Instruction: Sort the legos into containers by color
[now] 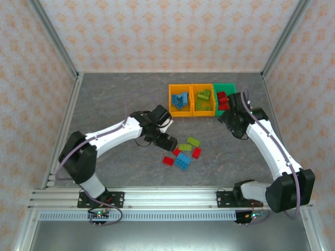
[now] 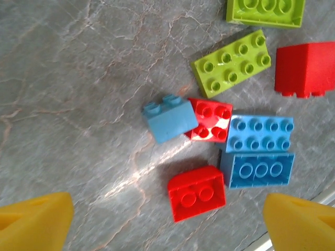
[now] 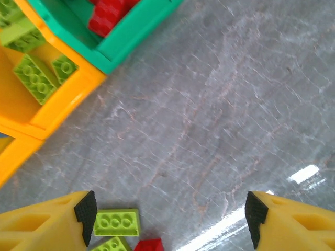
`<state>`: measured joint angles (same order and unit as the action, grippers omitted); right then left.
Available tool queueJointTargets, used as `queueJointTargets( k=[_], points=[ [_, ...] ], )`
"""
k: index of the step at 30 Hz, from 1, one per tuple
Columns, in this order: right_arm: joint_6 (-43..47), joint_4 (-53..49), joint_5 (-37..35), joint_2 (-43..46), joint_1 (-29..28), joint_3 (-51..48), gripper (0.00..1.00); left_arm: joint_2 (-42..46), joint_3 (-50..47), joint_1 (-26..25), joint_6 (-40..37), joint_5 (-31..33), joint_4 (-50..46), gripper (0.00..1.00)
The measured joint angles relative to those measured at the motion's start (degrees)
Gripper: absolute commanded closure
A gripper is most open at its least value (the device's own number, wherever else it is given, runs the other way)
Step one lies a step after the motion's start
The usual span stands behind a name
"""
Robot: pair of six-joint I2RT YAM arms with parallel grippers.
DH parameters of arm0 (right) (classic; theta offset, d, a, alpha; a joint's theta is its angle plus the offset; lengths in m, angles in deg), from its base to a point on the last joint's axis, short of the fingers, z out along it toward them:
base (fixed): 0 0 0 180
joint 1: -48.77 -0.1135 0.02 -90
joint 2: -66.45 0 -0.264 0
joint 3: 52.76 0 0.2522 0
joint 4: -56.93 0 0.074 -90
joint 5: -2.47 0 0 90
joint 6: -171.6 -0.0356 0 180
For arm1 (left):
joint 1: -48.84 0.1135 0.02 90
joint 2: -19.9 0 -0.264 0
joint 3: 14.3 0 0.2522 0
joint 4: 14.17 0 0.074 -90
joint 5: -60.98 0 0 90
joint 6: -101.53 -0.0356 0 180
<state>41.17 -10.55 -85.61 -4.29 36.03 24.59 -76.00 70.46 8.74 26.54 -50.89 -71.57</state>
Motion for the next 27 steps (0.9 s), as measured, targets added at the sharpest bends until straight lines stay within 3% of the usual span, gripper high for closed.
queueJointTargets(
  k=[10,20,27],
  points=[
    [-0.28,-1.29,-0.02,0.94,0.00,-0.22,0.22,-12.50,6.10,-0.04,6.47,-0.81,-0.63,0.24],
    [-0.22,-1.73,-0.02,0.72,0.00,-0.15,0.21,-18.27,8.76,-0.04,8.24,-0.02,-2.25,0.57],
    [0.17,-2.23,0.92,0.74,0.00,-0.15,0.22,-18.27,9.22,-0.04,8.68,1.09,-2.67,0.73]
  ],
)
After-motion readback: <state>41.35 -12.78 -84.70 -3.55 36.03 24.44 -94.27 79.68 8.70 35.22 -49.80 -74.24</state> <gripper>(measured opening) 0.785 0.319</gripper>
